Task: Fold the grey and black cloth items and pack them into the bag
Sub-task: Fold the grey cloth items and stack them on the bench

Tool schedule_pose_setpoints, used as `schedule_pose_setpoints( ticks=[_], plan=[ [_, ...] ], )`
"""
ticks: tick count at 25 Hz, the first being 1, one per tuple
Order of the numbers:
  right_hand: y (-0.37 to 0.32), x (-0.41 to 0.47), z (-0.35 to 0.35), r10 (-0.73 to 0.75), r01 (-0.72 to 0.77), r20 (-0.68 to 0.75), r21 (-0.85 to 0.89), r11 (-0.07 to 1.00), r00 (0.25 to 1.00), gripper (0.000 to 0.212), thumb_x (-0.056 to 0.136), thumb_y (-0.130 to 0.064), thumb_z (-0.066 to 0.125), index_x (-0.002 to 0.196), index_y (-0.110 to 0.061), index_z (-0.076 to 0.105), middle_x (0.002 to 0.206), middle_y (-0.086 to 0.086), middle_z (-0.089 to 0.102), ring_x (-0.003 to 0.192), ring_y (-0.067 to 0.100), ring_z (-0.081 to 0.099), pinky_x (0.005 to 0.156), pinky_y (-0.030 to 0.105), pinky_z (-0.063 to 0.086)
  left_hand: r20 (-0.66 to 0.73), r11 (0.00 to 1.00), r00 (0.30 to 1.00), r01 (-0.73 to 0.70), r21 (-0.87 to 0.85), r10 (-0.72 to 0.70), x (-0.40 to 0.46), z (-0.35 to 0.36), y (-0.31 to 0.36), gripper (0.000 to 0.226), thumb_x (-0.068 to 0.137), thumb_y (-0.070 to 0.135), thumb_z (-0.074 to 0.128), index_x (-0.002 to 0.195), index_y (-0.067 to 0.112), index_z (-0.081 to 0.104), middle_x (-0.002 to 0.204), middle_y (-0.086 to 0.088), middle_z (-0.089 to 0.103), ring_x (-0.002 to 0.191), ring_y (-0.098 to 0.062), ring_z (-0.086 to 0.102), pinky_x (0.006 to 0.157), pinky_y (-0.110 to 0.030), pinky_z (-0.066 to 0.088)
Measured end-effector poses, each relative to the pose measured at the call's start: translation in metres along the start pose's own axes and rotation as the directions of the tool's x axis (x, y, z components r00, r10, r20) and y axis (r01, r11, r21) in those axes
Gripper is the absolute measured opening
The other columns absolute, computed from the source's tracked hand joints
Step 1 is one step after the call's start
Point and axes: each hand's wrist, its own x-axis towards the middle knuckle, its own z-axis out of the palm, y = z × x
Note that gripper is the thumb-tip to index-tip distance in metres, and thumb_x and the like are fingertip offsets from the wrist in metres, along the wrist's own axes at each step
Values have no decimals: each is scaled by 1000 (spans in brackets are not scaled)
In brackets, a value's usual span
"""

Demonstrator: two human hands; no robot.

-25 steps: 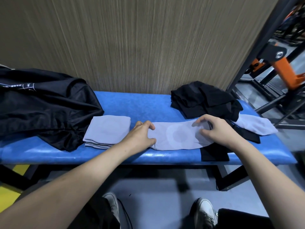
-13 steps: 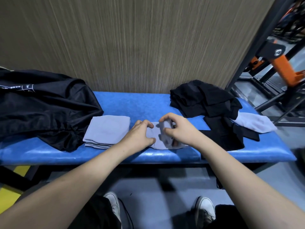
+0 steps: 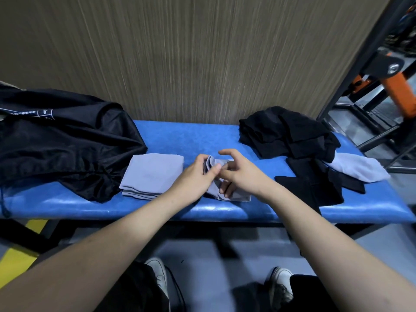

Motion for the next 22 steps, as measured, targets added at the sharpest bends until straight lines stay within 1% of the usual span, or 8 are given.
schedule_pose_setpoints(
  ticks=[3,5,7,9,14,17,20,22],
  plan=[
    [2,-4,-8,6,-4,-29,63,998,1000,43,93,4,47,131,-15,42,98,27,62,66,36,65,61,45,57,13,994,998,-55,97,54,-2,3,0,62,96,30,58,148,31,24,87,6,55,77,-8,55,61,-14,36],
    [7,0,-17,-46,39,-153,-50,998,987,37,90,3,49,121,-17,51,91,19,61,65,29,62,56,37,52,11,989,997,-74,129,73,-2,5,0,69,94,17,58,149,35,21,77,2,48,63,-6,46,51,-16,32],
    [15,9,-30,-145,48,-283,-326,944,948,27,90,-8,60,113,-23,59,92,6,55,69,16,56,64,28,45,24,988,995,-101,121,99,-3,4,0,65,92,13,58,144,37,28,96,3,56,66,-4,46,55,-14,33],
    [21,13,-40,-135,-1,-288,-426,905,948,26,89,-23,68,112,-28,59,98,-3,44,79,4,51,70,19,39,39,984,990,-140,109,136,-3,5,-3,53,92,12,58,136,35,40,123,12,54,76,0,48,67,-13,32],
    [26,13,-48,82,-116,-128,-289,950,988,30,84,-34,75,108,-22,61,75,-5,53,63,5,52,55,15,36,33,989,995,-100,112,97,-4,9,-5,28,96,29,58,123,34,52,122,9,46,93,-1,50,84,-22,33],
    [23,12,-53,122,-138,-102,-162,977,987,32,82,-29,78,101,-12,59,68,-8,58,55,2,53,50,15,36,18,990,992,-127,59,126,-5,9,-1,23,96,26,59,116,36,53,119,7,47,96,-5,50,80,-19,34],
    [22,10,-61,149,-156,-53,-160,975,987,33,75,-37,80,85,-18,55,71,-3,59,64,10,51,54,27,30,4,985,985,-170,25,170,-5,8,2,23,95,21,61,110,37,54,113,6,50,86,0,48,74,-11,33],
    [21,7,-68,160,-160,-20,-194,968,987,37,69,-43,81,77,-22,52,72,-1,60,68,12,54,57,31,30,-4,984,984,-180,7,180,-5,7,3,23,95,20,60,109,37,53,115,6,51,93,-3,50,77,-10,34]
  ],
)
